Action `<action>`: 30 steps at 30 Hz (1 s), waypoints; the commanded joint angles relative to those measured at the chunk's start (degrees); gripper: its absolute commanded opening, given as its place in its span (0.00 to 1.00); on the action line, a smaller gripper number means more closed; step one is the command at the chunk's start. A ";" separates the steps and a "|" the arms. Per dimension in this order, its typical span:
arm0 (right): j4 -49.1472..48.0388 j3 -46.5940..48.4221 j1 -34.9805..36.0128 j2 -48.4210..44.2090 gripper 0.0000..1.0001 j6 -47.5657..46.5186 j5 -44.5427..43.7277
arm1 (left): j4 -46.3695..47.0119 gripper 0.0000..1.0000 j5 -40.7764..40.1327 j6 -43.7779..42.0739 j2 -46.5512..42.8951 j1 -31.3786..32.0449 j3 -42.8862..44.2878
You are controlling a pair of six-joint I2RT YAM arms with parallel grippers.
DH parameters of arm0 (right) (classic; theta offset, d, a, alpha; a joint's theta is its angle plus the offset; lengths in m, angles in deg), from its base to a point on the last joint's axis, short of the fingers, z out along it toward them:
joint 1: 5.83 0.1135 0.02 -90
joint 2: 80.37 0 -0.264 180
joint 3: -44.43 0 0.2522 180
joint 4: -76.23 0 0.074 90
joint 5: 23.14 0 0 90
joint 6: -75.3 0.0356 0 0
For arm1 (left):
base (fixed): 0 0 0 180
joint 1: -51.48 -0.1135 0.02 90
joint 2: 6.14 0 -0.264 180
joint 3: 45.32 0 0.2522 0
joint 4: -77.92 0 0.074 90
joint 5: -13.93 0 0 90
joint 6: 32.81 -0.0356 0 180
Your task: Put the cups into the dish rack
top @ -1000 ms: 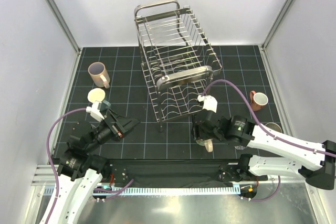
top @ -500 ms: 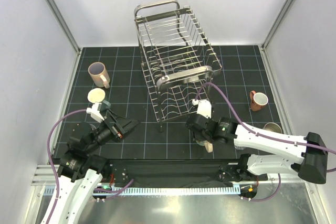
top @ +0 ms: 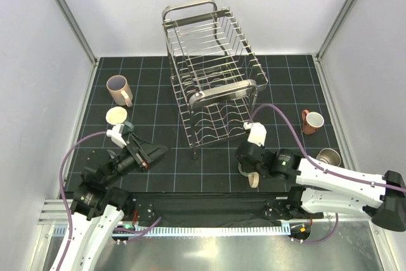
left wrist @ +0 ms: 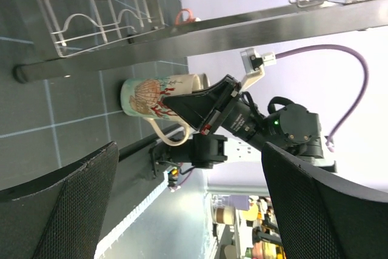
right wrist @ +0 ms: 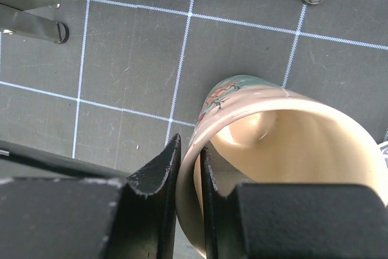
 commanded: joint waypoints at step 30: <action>-21.22 29.99 0.20 -26.20 0.04 -16.64 19.19 | 12.47 0.84 9.29 -9.57 40.01 8.06 50.97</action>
